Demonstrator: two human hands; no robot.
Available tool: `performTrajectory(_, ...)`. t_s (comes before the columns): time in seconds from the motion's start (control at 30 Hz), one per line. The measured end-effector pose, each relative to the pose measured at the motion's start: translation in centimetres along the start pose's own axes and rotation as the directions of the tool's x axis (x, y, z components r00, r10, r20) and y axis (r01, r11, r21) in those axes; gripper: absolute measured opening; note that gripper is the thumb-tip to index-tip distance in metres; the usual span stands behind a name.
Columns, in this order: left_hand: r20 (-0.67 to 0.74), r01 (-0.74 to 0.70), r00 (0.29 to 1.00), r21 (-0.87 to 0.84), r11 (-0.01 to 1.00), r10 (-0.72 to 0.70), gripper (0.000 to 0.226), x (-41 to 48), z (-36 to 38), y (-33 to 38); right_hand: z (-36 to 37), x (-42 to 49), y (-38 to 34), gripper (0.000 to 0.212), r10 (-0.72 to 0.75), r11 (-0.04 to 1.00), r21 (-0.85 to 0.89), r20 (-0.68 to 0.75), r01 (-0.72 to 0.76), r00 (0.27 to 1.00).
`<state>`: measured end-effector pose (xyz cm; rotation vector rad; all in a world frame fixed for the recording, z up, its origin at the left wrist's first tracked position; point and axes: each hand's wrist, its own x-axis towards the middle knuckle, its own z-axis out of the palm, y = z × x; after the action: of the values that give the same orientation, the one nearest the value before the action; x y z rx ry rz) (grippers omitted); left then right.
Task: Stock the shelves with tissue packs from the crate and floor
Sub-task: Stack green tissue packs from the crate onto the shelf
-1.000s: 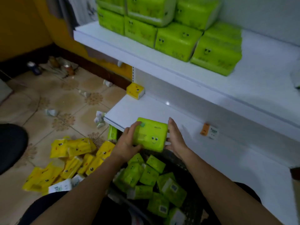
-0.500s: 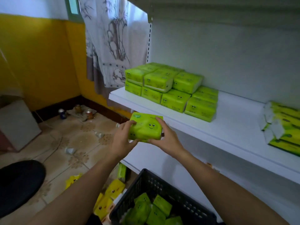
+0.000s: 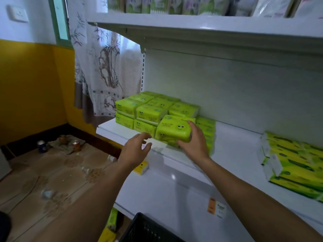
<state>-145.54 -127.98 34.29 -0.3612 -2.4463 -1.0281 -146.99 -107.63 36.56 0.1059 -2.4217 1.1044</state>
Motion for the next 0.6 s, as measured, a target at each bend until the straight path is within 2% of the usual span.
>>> performTrajectory(0.1, 0.076, 0.017, 0.997, 0.028, 0.999, -0.019, 0.020, 0.5, 1.9, -0.5, -0.8, 1.5, 1.5, 0.080, 0.077, 0.997, 0.003, -0.059, -0.077, 0.995)
performTrajectory(0.2, 0.155, 0.036, 0.987, 0.060, 0.998, -0.045, 0.023, 0.9, 3.5, -1.2, -1.0, 2.9, 2.5, 0.080, 0.114, 0.992, -0.051, -0.023, -0.115, 0.993)
performTrajectory(0.33, 0.280, 0.079, 0.955, 0.098, 0.992, -0.104, 0.051, 1.2, 4.6, -1.3, 0.0, 3.9, 3.1, 0.080, 0.161, 0.978, -0.134, 0.009, -0.158, 0.987)
performTrajectory(0.4, 0.299, 0.056, 0.950, 0.137, 0.989, -0.095, 0.055, 1.2, 4.9, -1.4, 0.6, 4.2, 3.0, 0.081, 0.161, 0.974, -0.163, -0.002, -0.159, 0.987)
performTrajectory(0.5, 0.349, 0.018, 0.934, 0.179, 0.984, -0.081, 0.059, 1.2, 5.0, -2.0, 1.1, 4.6, 2.2, 0.075, 0.155, 0.984, -0.084, -0.032, -0.157, 0.987)
performTrajectory(0.6, 0.360, -0.019, 0.931, 0.199, 0.980, -0.055, 0.077, 0.9, 5.0, -2.8, 1.7, 4.7, 1.9, 0.068, 0.137, 0.990, -0.019, -0.025, -0.137, 0.990)
